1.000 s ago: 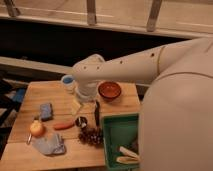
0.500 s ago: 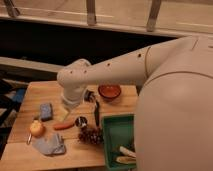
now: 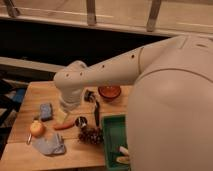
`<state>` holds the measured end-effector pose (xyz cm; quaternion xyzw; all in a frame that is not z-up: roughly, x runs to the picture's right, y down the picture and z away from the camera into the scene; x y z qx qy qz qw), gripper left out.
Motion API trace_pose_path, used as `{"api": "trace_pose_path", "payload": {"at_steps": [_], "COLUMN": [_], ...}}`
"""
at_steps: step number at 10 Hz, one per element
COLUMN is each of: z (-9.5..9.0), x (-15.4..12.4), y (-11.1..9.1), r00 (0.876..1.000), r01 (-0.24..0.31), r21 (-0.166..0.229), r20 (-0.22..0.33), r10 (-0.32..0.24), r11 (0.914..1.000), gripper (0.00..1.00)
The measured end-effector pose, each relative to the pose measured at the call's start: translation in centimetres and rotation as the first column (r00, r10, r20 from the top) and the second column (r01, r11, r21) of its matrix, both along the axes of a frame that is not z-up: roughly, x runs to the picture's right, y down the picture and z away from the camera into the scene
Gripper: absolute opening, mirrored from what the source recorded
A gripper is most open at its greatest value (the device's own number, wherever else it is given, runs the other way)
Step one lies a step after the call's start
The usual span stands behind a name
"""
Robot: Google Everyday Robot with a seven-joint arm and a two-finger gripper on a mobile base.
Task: Place towel in table surface
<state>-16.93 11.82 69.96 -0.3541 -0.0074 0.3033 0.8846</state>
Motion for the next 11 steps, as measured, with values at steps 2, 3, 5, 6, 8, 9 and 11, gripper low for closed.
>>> {"api": "trace_pose_path", "payload": {"at_steps": [2,3,5,6,8,9,11], "z": [0.6,0.9,1.2,1.4,1.6,1.5,1.8], "x": [-1.0,-2.2,-4.5,-5.3,-7.1,-8.2,-9.0], "y": [1.1,2.0,3.3,3.9,5.7,6.8,8.4], "r00": [0.999,0.997,0.991,0.988,0.98,0.975,0.97], "r01": [0.03,0.059,0.095,0.108,0.128,0.138,0.138], "r21": [-0.013,-0.026,-0.049,-0.061,-0.097,-0.115,-0.152], "r20": [0.019,0.045,0.095,0.116,0.166,0.191,0.219], "r10": [-0.03,-0.057,-0.091,-0.1,-0.111,-0.114,-0.103], "r11": [0.9995,0.998,0.9942,0.9923,0.987,0.9838,0.9786], "gripper": [0.8,0.8,0.8,0.8,0.8,0.8,0.8]}}
